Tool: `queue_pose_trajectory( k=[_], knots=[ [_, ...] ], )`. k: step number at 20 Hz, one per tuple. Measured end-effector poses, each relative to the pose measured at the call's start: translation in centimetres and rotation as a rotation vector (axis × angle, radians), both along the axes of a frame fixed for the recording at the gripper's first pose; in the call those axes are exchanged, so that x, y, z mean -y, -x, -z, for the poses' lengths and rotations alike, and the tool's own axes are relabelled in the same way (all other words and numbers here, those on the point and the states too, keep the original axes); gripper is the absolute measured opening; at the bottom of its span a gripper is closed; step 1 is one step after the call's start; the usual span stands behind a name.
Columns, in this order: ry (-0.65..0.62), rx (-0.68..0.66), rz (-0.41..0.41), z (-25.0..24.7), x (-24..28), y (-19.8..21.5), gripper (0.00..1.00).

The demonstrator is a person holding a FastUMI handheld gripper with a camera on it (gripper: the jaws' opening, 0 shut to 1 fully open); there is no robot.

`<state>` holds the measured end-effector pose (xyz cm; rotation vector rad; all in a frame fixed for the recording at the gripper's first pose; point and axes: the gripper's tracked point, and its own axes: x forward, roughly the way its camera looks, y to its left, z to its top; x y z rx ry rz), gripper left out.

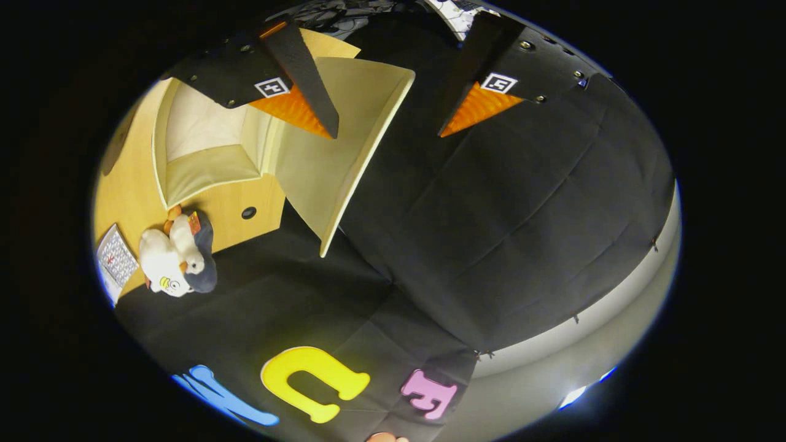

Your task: Open the storage box then place both shoes into the box .Put the left shoe in first, then the right shoe, with the right side of both shoes facing outward in a uniform manner.

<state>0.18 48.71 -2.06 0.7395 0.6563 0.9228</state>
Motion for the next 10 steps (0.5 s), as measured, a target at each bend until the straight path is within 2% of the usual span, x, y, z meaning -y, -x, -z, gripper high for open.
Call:
queue_pose_trajectory(
  k=[5, 10],
  knots=[
    [0.023, 0.078, -0.071, -0.8, -0.5, 0.8, 0.97],
    [0.086, 0.131, -0.022, 0.1, 2.7, -0.1, 0.97]
  ],
)
